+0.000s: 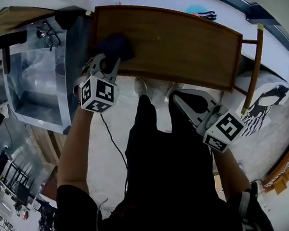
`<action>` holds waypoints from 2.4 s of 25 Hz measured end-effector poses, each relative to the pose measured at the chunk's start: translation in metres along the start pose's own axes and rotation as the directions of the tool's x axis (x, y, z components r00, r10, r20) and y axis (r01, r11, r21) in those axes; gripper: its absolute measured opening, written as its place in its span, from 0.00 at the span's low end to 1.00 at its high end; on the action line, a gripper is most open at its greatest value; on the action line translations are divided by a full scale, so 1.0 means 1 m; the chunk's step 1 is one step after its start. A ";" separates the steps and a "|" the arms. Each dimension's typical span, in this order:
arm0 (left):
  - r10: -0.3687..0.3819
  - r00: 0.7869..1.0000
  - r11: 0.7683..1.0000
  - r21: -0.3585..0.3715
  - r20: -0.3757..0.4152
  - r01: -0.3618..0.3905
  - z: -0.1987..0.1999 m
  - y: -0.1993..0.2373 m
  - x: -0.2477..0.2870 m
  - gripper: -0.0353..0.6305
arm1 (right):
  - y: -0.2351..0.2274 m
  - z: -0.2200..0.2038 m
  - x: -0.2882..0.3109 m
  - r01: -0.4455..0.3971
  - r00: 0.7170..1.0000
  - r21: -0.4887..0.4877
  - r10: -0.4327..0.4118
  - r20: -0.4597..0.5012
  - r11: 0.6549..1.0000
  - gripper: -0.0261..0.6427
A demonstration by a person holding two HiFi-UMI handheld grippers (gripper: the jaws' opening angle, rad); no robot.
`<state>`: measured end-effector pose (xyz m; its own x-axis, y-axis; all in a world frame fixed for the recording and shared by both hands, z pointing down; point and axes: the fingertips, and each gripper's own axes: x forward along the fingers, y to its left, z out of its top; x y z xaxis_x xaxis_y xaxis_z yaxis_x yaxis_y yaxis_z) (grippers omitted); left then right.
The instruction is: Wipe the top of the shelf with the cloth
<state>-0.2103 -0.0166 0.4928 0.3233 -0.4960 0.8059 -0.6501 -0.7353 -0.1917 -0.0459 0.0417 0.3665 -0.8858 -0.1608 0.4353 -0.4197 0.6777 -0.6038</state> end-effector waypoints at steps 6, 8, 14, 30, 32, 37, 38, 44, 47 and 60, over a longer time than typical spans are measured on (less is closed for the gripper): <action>0.042 0.996 0.998 0.043 -0.080 -0.038 -0.047 0.017 -0.020 0.10 | 0.021 0.001 0.038 -0.040 0.998 -0.021 0.040 -0.041 0.999 0.04; 0.057 0.992 0.995 0.085 -0.113 -0.048 -0.055 0.022 -0.025 0.11 | 0.024 0.001 0.046 -0.051 0.997 -0.022 0.050 -0.051 0.998 0.04; 0.056 0.973 0.972 0.235 -0.225 -0.002 -0.075 0.018 -0.024 0.10 | 0.025 0.004 0.061 -0.068 0.996 -0.017 0.066 -0.060 0.998 0.04; -0.134 0.912 0.851 0.426 -0.387 0.306 -0.079 -0.058 0.041 0.10 | -0.015 0.000 0.014 0.020 1.000 0.027 -0.019 -0.017 0.999 0.04; -0.154 0.908 0.843 0.427 -0.388 0.326 -0.071 -0.066 0.045 0.10 | -0.018 0.000 0.006 0.024 1.000 0.031 -0.024 -0.006 0.999 0.04; -0.191 0.902 0.824 0.436 -0.388 0.362 -0.045 -0.092 0.057 0.11 | -0.028 -0.001 -0.020 0.049 0.999 0.042 -0.049 0.019 0.998 0.04; -0.188 0.902 0.818 0.447 -0.388 0.362 -0.040 -0.096 0.061 0.10 | -0.031 -0.002 -0.026 0.055 0.998 0.045 -0.056 0.025 0.997 0.04; -0.225 0.899 0.789 0.471 -0.375 0.394 -0.004 -0.127 0.078 0.10 | -0.044 -0.006 -0.060 0.086 0.994 0.064 -0.090 0.060 0.994 0.04; -0.245 0.896 0.774 0.482 -0.370 0.410 0.015 -0.143 0.087 0.10 | -0.052 -0.009 -0.079 0.102 0.991 0.075 -0.108 0.076 0.992 0.04; -0.355 0.871 0.669 0.559 -0.338 0.490 0.113 -0.220 0.135 0.10 | -0.093 -0.024 -0.166 0.192 0.965 0.142 -0.213 0.155 0.971 0.04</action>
<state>0.0545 0.0262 0.5804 0.2801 -0.0144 0.9599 0.1074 -0.9931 -0.0463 0.1450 0.0220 0.3665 -0.7955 -0.4108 0.4455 -0.6059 0.5254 -0.5974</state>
